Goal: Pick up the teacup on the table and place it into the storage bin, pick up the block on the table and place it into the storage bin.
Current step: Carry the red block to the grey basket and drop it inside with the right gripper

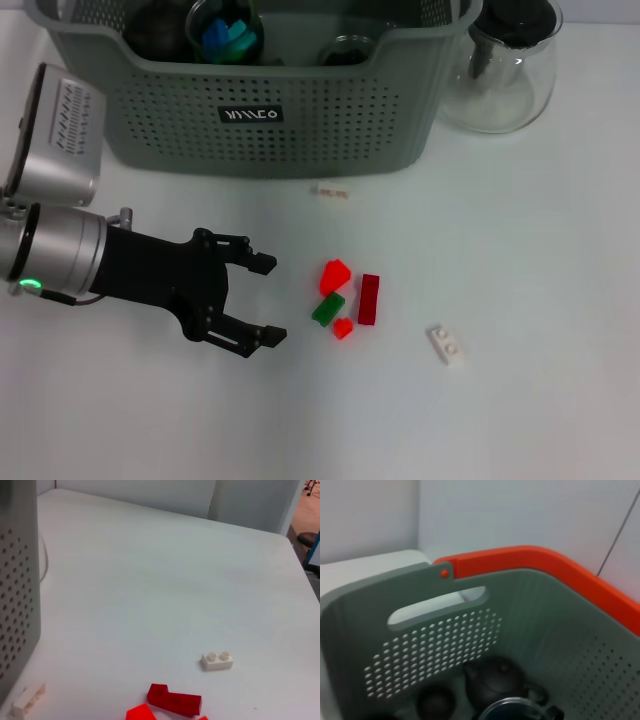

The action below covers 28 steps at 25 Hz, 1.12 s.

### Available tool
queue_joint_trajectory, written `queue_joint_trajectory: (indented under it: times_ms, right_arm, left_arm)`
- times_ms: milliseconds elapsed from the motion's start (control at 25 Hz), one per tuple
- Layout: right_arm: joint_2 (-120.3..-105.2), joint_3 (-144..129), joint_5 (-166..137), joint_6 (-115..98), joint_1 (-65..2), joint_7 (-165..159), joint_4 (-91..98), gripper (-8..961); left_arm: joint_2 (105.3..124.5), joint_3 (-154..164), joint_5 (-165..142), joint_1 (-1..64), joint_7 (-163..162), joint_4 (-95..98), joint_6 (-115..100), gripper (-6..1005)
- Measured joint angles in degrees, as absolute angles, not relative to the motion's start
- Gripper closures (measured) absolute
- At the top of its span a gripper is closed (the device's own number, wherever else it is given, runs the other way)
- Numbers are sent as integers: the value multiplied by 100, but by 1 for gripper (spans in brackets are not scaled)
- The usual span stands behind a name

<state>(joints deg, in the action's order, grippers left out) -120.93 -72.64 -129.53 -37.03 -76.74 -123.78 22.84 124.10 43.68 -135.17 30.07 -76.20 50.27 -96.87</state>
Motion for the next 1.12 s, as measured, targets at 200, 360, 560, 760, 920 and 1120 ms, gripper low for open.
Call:
queue_joint_trajectory:
  times_ms: [200, 360, 560, 760, 920, 1120]
  right_arm:
    - [-12095, -7490, -12205, -3438, -7568, -11762, 2151, 738]
    - [-12101, -7507, -11866, -3344, -7551, -11421, 2149, 737]
    - [-12103, -7543, -11839, -3275, -7595, -11363, 2205, 737]
    - [-12103, -7638, -11837, -3354, -7621, -11362, 2270, 711]
    - [-12103, -7654, -11835, -3347, -7623, -11373, 2286, 677]
    - [-12080, -7655, -11832, -3429, -7544, -11453, 2462, 634]
  left_arm:
    - [12410, 4368, -13518, 3046, -7620, 5024, -9685, 103]
    - [12410, 4368, -13518, 3057, -7620, 4971, -9670, 103]
    - [12404, 4368, -13518, 3062, -7620, 4878, -9600, 103]
    - [12413, 4368, -13518, 3054, -7634, 4878, -9598, 104]
    - [12412, 4375, -13518, 3059, -7686, 4878, -9597, 104]
    - [12403, 4377, -13517, 3061, -7690, 4878, -9605, 104]
